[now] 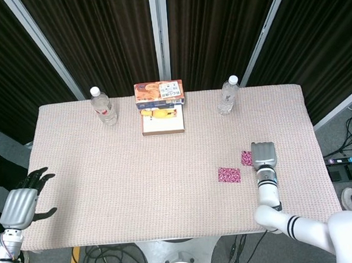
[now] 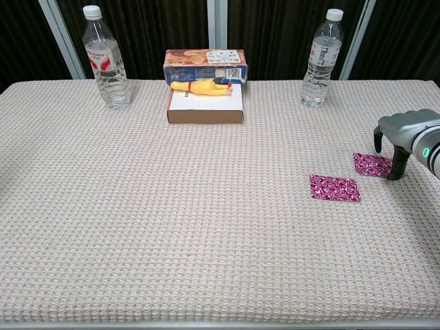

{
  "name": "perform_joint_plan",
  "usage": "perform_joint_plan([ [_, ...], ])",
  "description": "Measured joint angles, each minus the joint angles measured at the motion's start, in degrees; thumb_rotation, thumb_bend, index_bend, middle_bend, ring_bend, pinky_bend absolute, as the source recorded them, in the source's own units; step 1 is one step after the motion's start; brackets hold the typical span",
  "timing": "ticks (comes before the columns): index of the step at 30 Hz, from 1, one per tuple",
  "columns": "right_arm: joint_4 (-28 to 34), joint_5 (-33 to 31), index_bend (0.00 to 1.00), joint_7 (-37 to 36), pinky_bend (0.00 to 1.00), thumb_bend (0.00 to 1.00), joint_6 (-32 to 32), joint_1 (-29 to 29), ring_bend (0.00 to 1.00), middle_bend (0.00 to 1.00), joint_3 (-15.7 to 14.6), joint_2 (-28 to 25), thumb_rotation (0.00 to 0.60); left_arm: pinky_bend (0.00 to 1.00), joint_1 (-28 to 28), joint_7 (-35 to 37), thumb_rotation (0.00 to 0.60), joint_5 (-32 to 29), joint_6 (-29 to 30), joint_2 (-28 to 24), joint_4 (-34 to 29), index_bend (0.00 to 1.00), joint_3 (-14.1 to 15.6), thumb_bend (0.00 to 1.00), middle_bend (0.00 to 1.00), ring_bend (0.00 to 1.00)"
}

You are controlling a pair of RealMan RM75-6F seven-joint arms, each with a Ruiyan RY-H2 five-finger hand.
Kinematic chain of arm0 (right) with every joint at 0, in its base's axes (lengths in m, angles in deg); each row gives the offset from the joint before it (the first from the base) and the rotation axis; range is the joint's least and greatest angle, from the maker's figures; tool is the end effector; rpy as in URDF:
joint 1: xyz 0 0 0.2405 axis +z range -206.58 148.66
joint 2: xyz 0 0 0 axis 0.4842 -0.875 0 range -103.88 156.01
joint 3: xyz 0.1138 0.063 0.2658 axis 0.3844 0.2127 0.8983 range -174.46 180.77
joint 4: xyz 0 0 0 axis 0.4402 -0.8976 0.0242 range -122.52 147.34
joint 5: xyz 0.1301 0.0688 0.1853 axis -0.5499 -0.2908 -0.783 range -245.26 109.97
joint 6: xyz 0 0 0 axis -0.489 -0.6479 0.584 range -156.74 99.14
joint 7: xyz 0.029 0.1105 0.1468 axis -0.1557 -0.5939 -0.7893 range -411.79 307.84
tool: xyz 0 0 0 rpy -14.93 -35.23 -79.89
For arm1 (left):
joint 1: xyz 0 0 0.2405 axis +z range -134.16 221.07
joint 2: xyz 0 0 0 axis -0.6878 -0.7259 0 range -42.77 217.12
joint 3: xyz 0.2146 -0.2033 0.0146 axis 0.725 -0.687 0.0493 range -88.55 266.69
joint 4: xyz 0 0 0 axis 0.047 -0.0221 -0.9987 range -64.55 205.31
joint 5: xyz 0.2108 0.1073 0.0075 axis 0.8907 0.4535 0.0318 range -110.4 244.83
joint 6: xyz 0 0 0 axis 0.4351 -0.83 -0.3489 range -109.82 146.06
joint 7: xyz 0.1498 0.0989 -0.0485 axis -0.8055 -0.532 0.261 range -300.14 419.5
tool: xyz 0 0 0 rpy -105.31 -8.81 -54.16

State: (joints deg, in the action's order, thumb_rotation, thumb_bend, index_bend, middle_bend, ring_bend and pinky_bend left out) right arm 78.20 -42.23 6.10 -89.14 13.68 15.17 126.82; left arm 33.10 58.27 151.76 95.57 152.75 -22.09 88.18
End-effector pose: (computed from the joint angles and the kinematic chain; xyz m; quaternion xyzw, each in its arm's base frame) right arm -0.2976 -0.4340 -0.0810 0.6734 -0.3953 0.0731 0.6204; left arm -0.3483 0.2518 0.1150 -0.6383 -0.4111 -0.3617 0.5411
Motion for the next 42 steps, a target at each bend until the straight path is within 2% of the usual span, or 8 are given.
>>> perform_joint_plan([
  [7,2.79,1.21,0.33,-0.72,1.0,0.04,-0.93,0.01,1.0,1.0,0.36,-1.03,0.6,0.26,0.04,0.16,0.6,0.14,0.21,-0.12,-0.11,0.26,-0.03,0.06,0.22,0.13],
  [14,12.08,3.65,0.34,0.21,1.0,0.04,-5.16,0.18,1.0,1.0,0.25,-3.83,0.6,0.26,0.09,-0.09,0.6,0.43,0.4,-0.19,-0.44,0.26,0.06,0.06,0.22,0.13],
  [20,19.39,4.75,0.34,2.7,1.0,0.03,-7.8,0.28,1.0,1.0,-1.99,-5.17,0.6,0.26,0.24,0.04,0.6,0.45,0.78,-0.36,-0.53,0.26,-0.03,0.06,0.22,0.13],
  [23,21.05,5.73,0.35,3.29,1.0,0.03,-8.42,0.31,1.0,1.0,-3.52,-5.06,0.6,0.26,0.28,0.17,0.6,0.26,0.81,-0.45,-0.5,0.26,-0.14,0.06,0.22,0.13],
  [30,21.29,6.1,0.35,3.57,1.0,0.02,-8.84,0.2,1.0,1.0,-5.26,-3.34,0.6,0.26,0.31,0.32,0.6,0.25,0.88,-0.54,-0.52,0.26,-0.18,0.06,0.22,0.13],
  [42,16.24,5.48,0.35,2.5,1.0,0.03,-6.61,0.8,1.0,1.0,-5.37,0.76,0.599,0.26,0.36,0.47,0.6,0.07,0.88,-0.59,-0.39,0.26,-0.29,0.06,0.22,0.13],
])
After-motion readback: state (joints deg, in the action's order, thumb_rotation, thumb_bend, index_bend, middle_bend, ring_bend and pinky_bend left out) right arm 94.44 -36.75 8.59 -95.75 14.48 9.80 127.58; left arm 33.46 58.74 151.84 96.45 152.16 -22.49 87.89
